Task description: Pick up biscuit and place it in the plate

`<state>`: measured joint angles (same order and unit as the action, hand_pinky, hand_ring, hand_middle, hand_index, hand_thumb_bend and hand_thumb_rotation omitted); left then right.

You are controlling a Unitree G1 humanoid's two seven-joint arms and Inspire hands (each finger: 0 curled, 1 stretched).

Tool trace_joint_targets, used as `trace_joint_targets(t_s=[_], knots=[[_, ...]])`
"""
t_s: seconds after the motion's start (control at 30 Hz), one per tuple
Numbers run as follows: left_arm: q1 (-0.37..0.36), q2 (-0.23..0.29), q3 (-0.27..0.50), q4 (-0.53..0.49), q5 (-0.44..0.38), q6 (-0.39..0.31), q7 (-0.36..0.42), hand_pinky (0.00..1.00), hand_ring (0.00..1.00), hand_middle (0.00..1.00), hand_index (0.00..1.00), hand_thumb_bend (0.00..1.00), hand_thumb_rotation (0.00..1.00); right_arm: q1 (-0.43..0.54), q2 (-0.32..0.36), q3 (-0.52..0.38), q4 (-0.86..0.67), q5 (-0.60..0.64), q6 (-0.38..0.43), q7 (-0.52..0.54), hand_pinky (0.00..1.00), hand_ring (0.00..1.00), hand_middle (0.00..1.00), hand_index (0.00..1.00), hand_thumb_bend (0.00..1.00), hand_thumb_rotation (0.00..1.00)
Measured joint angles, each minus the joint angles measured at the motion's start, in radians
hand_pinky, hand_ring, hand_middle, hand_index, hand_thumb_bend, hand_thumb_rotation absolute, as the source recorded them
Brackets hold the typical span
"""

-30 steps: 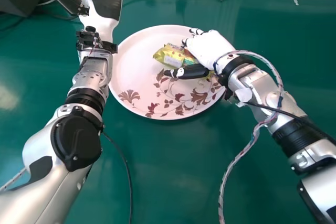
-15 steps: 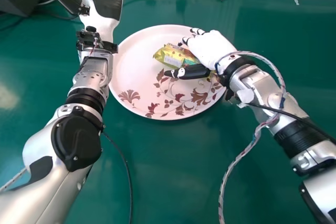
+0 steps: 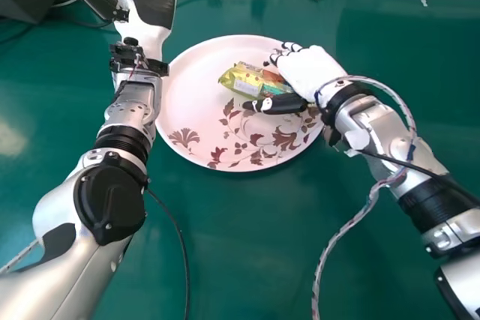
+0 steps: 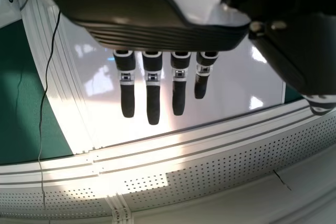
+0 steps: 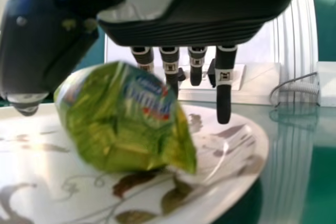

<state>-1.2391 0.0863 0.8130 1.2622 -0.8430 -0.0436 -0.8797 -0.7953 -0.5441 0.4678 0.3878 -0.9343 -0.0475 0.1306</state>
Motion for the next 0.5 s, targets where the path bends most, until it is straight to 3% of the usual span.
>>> trace_joint_targets(t_s=[0.5], knots=[[0.000, 0.000, -0.003, 0.000, 0.008, -0.022, -0.017, 0.77, 0.78, 0.90, 0.99, 1.00, 0.73, 0.012, -0.010, -0.024, -0.074, 0.000, 0.035, 0.043, 0.56, 0.79, 0.97, 1.00, 1.00, 0.69]])
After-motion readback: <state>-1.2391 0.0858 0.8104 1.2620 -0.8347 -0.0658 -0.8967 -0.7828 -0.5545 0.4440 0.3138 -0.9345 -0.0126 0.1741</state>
